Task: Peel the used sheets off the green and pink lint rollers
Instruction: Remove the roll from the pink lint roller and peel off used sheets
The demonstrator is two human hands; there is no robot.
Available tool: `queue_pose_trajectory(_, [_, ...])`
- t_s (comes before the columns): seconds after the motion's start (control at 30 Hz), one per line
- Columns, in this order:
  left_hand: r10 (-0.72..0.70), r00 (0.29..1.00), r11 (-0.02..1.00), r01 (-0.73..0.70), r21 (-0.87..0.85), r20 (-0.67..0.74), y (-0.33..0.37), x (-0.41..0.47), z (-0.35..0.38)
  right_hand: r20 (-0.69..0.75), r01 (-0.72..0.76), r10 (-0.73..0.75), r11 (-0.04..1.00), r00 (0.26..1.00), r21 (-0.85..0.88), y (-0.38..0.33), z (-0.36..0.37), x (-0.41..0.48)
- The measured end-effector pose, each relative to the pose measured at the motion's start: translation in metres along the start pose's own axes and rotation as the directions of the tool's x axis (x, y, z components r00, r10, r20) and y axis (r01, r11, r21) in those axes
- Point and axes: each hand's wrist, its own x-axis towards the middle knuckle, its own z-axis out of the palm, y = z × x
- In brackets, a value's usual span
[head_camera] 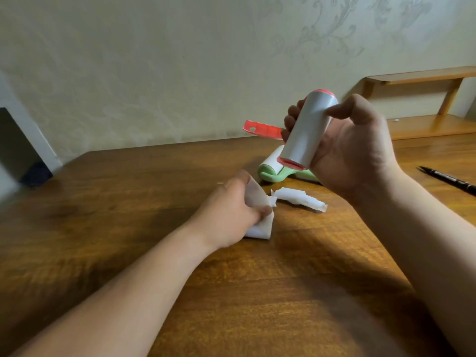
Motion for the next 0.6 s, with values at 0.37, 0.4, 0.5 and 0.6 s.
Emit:
queue_pose_trajectory(0.37, [0.072, 0.995, 0.991, -0.063, 0.117, -0.075, -0.010, 0.003, -0.013, -0.011, -0.028, 0.028, 1.000, 1.000, -0.012, 0.000, 0.004, -0.002])
queue_pose_trajectory(0.4, [0.061, 0.994, 0.990, -0.049, 0.135, -0.086, -0.012, 0.003, -0.014, -0.005, -0.031, 0.031, 0.999, 0.999, -0.015, 0.001, 0.004, -0.002])
queue_pose_trajectory(0.5, [0.057, 0.992, 0.980, -0.035, 0.196, -0.108, -0.011, 0.003, -0.014, 0.001, -0.036, 0.036, 0.999, 0.999, -0.038, 0.002, 0.004, -0.002])
queue_pose_trajectory(0.6, [0.069, 0.985, 0.963, -0.024, 0.269, -0.160, -0.010, 0.002, -0.014, 0.005, -0.044, 0.044, 0.998, 0.999, -0.037, 0.003, 0.005, -0.001])
